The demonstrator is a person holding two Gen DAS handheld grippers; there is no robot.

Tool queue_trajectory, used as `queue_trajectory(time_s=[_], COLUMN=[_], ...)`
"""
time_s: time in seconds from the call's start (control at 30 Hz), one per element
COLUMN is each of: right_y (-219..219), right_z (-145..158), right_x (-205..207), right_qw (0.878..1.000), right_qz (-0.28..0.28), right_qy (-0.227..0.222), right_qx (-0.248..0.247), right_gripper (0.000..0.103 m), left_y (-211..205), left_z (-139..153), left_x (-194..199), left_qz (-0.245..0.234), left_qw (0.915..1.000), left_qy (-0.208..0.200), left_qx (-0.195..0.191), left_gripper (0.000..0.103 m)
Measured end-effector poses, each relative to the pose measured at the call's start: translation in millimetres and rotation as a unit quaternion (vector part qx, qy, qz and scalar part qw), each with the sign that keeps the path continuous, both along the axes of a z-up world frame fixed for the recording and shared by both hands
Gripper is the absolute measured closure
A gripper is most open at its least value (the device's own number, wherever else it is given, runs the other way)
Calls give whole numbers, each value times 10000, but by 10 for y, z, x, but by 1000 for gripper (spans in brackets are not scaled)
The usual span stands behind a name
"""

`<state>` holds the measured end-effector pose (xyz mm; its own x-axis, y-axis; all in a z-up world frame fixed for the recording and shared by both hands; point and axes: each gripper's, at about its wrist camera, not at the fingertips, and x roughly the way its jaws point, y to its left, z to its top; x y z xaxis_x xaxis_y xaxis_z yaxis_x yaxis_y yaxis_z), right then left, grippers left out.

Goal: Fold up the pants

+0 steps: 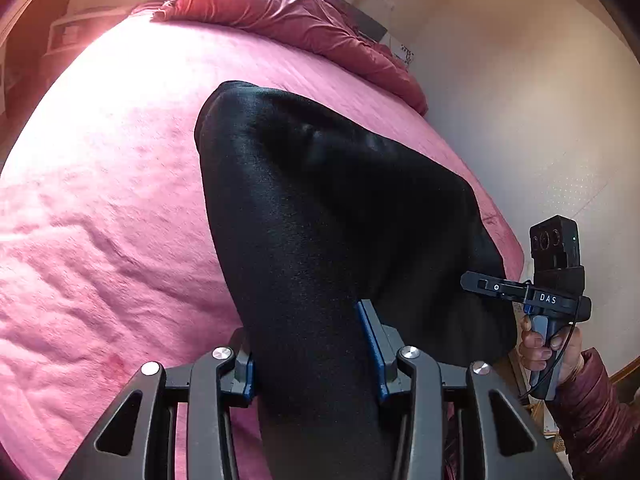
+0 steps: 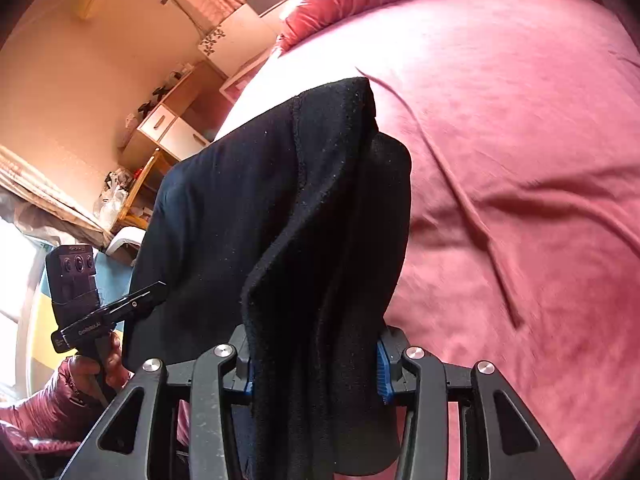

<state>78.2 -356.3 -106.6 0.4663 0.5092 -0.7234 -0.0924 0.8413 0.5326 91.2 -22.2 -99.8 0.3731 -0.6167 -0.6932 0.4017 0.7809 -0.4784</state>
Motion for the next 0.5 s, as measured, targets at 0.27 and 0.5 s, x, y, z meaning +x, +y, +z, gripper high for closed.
queue_trajectory(time_s=[0.27, 0.5], right_y=[522, 862], right_z=[53, -4], right_x=[807, 1369], right_qw=[9996, 9991], right_qz=[253, 414], right_qy=[-117, 11], right_qx=[32, 16], right_gripper=[60, 60], left_y=[343, 470], left_z=[136, 108], left_x=[503, 967], left_qz=[542, 862], left_qw=[9982, 9952], left_qy=[-145, -166], left_qx=[199, 431], left_gripper=[60, 60])
